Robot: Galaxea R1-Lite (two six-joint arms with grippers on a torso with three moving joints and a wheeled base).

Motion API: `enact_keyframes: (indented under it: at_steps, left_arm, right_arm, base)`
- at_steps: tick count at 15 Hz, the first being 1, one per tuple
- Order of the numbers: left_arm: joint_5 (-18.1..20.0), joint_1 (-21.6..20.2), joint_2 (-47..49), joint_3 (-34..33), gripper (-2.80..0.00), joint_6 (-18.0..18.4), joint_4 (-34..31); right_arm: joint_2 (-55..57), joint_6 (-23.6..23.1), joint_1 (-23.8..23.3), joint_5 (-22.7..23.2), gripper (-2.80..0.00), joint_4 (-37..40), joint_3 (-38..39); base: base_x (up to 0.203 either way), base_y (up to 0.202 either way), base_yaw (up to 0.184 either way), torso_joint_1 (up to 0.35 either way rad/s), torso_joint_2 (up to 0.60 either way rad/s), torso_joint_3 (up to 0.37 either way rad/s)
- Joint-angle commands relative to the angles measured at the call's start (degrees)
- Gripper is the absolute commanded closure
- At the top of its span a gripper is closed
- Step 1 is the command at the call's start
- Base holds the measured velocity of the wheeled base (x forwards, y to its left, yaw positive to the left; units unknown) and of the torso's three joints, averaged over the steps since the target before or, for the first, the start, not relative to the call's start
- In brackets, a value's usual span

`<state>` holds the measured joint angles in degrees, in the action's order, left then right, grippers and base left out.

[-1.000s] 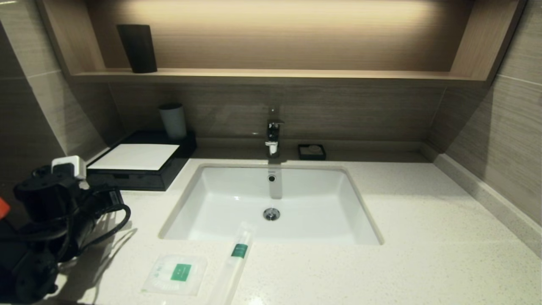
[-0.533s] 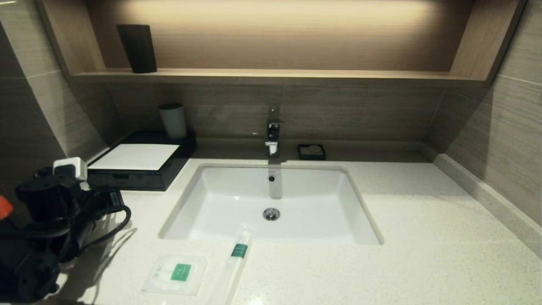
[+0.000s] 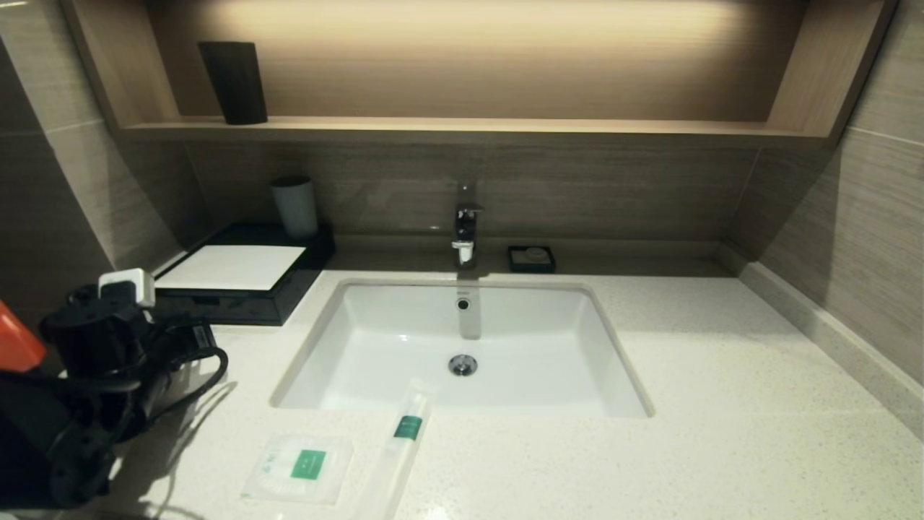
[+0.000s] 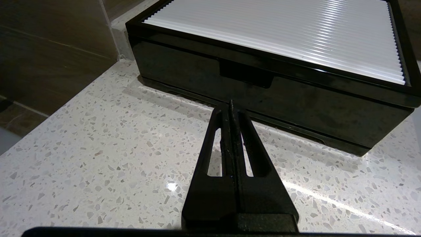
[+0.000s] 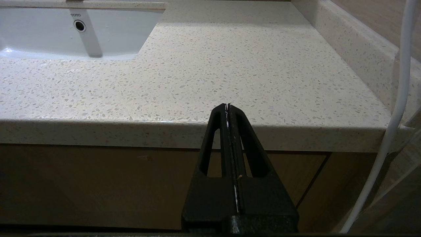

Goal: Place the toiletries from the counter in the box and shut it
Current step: Open the drawer

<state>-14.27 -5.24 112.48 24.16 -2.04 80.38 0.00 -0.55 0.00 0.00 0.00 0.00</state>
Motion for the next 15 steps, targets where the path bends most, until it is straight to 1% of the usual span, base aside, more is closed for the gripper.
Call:
enact_keyframes:
  at_steps: [1,15]
  left_arm:
    - [-0.06,-0.03,0.18,-0.24,0.0,-0.07,0.39]
    - [0.12,0.14,3.03,1.59,0.0,-0.07,0.39]
  right_arm:
    - [0.0,-0.05,0.0,0.0,0.0,0.0,0.0]
    - [-0.01,0.01,0.0,0.0,0.0,0.0,0.0]
  base:
    - [0.0,0.0,0.0,0.0,0.0,0.0]
    - [0.0,0.0,0.0,0.0,0.0,0.0]
